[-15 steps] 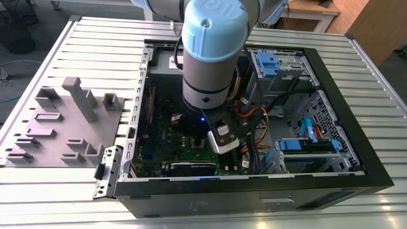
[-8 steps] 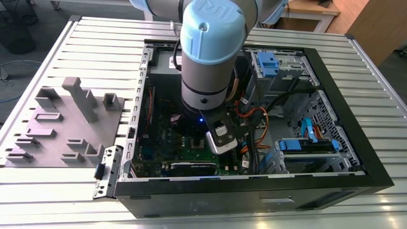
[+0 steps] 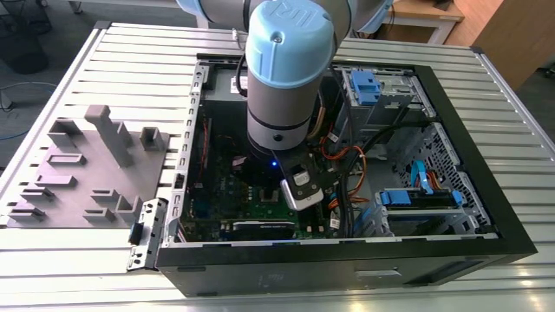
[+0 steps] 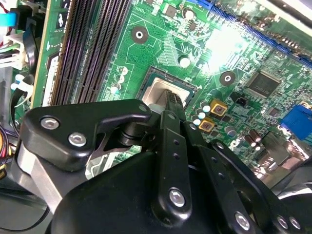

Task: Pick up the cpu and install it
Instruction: 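Place the cpu into insertion slot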

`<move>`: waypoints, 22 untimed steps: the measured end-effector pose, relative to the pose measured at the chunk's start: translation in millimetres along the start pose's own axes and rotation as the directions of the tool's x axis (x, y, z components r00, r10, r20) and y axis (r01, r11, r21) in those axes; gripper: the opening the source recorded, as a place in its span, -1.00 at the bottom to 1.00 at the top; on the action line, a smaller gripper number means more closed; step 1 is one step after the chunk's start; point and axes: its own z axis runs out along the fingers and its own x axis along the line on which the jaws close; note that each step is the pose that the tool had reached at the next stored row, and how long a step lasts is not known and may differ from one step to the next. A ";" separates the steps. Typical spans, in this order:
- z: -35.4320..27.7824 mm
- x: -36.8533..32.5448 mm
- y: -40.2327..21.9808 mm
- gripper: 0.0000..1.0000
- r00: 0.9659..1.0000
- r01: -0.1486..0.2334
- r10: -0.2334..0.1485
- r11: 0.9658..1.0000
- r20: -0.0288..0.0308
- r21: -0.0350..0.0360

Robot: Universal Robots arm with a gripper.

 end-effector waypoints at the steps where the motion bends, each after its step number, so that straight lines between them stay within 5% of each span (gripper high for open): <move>1: 0.0 0.0 0.0 -0.79 1.000 0.000 0.000 1.000 0.000 0.000; 8: -2.4 -0.1 0.3 -0.79 1.000 0.000 0.000 1.000 0.000 -0.001; 22: -40.1 0.1 1.4 -0.79 1.000 0.000 0.000 1.000 0.000 -0.001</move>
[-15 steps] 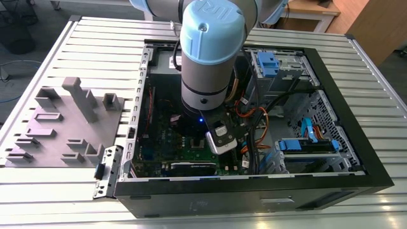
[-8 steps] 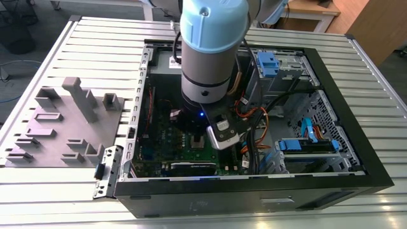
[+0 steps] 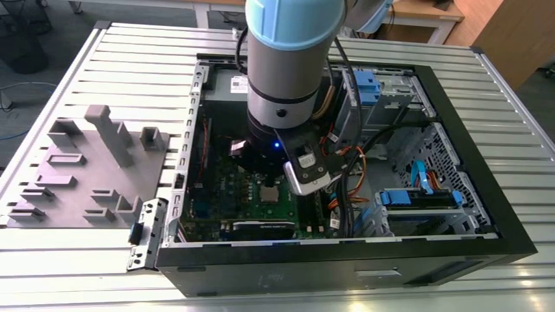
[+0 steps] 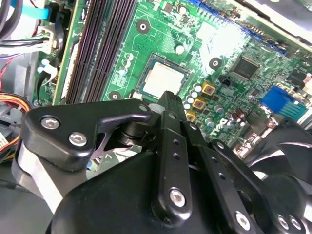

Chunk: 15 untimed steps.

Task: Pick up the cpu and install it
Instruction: 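Place the cpu into insertion slot, then close the cpu cover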

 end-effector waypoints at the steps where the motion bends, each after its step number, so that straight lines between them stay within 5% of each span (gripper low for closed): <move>1: -0.1 0.0 0.0 -0.79 1.000 0.000 0.000 1.000 0.000 0.000; 15: -2.8 0.0 0.0 -0.79 1.000 0.000 0.000 1.000 0.000 0.000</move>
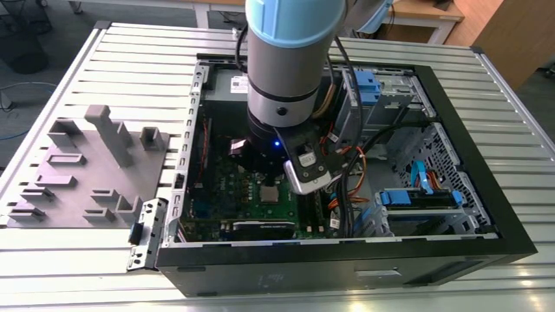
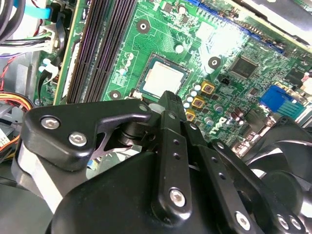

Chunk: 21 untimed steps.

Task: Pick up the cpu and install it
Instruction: 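Close the cpu cover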

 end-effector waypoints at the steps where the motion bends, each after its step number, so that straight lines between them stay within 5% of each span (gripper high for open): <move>1: -1.1 0.0 0.1 -0.79 1.000 0.000 0.000 1.000 0.000 0.000; 9: -13.8 0.0 0.5 -0.79 1.000 0.000 0.000 1.000 0.000 0.000; 21: -13.9 -1.0 1.5 -0.79 1.000 0.000 0.000 1.000 0.000 0.000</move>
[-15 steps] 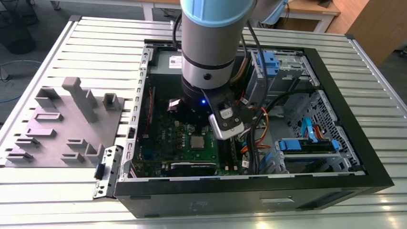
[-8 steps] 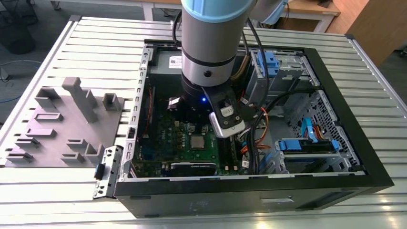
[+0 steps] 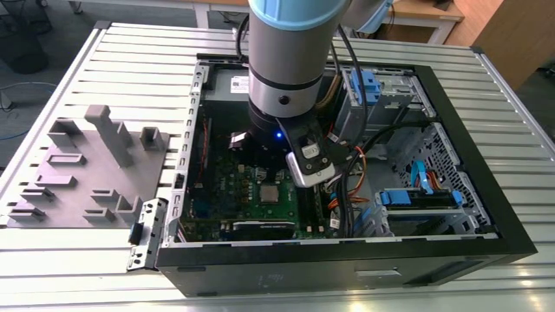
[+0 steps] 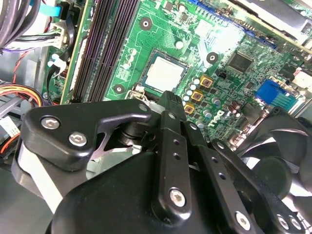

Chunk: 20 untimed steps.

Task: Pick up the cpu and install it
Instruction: 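Close the cpu cover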

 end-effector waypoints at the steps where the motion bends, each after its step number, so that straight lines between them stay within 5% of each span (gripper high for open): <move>1: 0.0 0.0 0.0 -0.79 1.000 0.000 0.000 1.000 0.000 0.000; 10: 0.4 -2.3 0.3 -0.79 1.000 0.000 0.000 1.000 0.000 0.000; 20: 1.9 -15.5 1.4 -0.79 1.000 0.014 -0.014 1.000 0.000 0.000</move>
